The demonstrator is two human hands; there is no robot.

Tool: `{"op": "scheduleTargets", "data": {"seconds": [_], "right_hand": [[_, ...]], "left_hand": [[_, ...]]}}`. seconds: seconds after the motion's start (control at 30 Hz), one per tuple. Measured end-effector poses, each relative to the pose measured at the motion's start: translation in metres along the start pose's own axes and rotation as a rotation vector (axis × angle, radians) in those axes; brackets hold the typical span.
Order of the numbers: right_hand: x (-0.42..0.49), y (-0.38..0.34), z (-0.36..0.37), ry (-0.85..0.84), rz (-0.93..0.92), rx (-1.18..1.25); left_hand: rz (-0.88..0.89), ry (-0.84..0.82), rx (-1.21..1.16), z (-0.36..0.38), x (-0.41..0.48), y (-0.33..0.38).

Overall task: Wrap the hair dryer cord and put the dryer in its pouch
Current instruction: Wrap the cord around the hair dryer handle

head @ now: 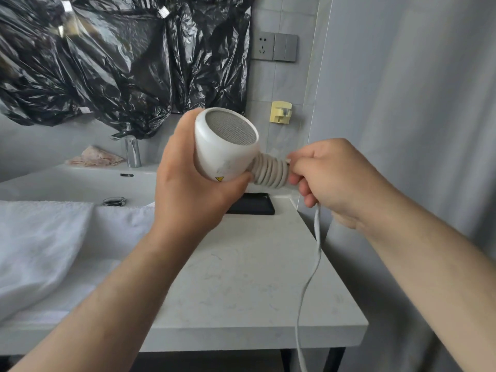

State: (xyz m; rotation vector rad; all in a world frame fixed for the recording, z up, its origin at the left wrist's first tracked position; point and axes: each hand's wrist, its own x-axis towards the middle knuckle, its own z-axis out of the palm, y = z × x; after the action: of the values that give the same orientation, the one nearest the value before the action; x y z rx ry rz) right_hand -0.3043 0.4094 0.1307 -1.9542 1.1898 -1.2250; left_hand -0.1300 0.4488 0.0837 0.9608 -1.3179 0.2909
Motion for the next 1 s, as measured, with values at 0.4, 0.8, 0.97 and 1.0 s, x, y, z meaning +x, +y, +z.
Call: {"op": "scheduleTargets", "data": {"seconds": [0.4,0.8,0.97,1.0], "right_hand": [[-0.033,0.013,0.045,0.11,-0.285,0.524],[-0.015,0.035,0.04,-0.176,-0.028,0.697],[0.001,0.054,0.027,-0.276,0.01,0.52],[0.004,0.059,0.022,-0.308,-0.024,0.508]], "left_hand": [[-0.419,0.193,-0.406,0.002,-0.003,-0.005],[-0.735,0.089,-0.657,-0.002,-0.006,-0.024],[-0.752,-0.076,-0.622,-0.008,-0.003,-0.029],[-0.75,-0.115,-0.613,-0.01,-0.002,-0.031]]}}
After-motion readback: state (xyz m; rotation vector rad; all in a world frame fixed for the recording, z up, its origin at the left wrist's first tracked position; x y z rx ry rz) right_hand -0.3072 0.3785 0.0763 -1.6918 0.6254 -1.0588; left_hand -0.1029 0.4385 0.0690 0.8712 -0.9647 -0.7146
